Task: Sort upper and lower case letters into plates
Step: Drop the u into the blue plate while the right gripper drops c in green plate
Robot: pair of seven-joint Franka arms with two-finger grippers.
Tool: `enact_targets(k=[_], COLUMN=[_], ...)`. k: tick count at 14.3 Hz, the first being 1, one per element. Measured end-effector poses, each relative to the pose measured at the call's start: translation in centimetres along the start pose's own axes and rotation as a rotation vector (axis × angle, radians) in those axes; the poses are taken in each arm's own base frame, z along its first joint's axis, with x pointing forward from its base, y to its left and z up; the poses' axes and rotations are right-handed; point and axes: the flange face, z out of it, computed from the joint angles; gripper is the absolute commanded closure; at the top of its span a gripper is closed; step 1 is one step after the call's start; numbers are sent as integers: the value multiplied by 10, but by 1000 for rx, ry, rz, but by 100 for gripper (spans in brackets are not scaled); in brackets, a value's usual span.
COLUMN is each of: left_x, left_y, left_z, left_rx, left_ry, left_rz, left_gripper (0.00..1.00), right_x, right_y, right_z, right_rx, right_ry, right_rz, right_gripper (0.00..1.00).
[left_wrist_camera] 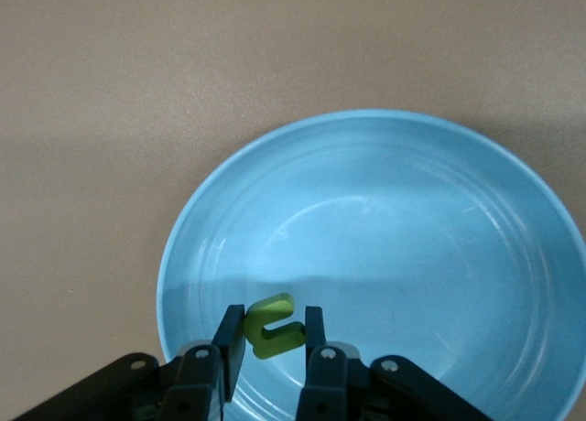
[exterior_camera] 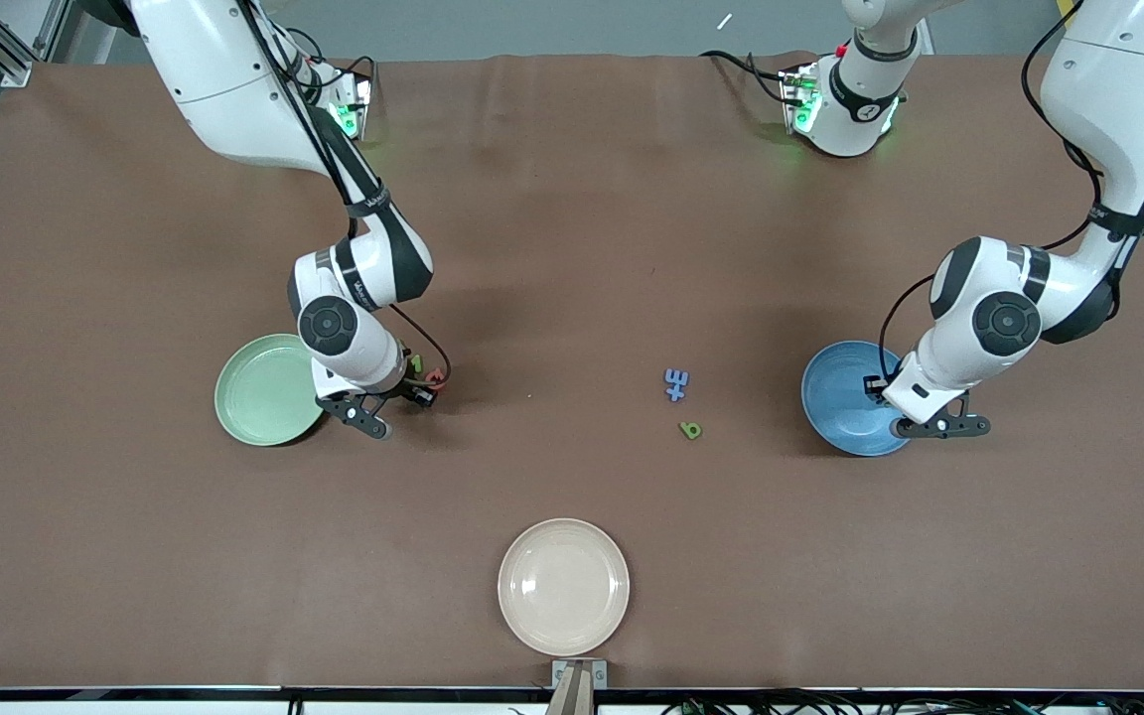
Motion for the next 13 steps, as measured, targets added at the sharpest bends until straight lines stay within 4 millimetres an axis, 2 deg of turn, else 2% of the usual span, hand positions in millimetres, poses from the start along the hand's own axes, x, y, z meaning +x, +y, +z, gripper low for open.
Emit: enact_targets(k=[3, 5, 7, 9, 13], left_x=[0, 2, 3, 5, 7], left_y=[-1, -1, -2, -2, -3], left_z=[4, 6, 10, 13, 18], left_rx=[-3, -7, -10, -11, -1], left_ry=[-7, -8, -11, -12, -12], left_rz=[4, 6, 9, 19, 34], left_gripper=[88, 88, 88, 88, 87], right_x=[0, 1, 12, 38, 83], right_y=[0, 1, 8, 32, 99], right_z=[0, -2, -15, -46, -117], right_rx=[-3, -1, -5, -14, -12], right_ry=[-2, 0, -1, -21, -66], right_rz=[14, 18, 17, 5, -66], right_gripper=[95, 96, 97, 97, 97])
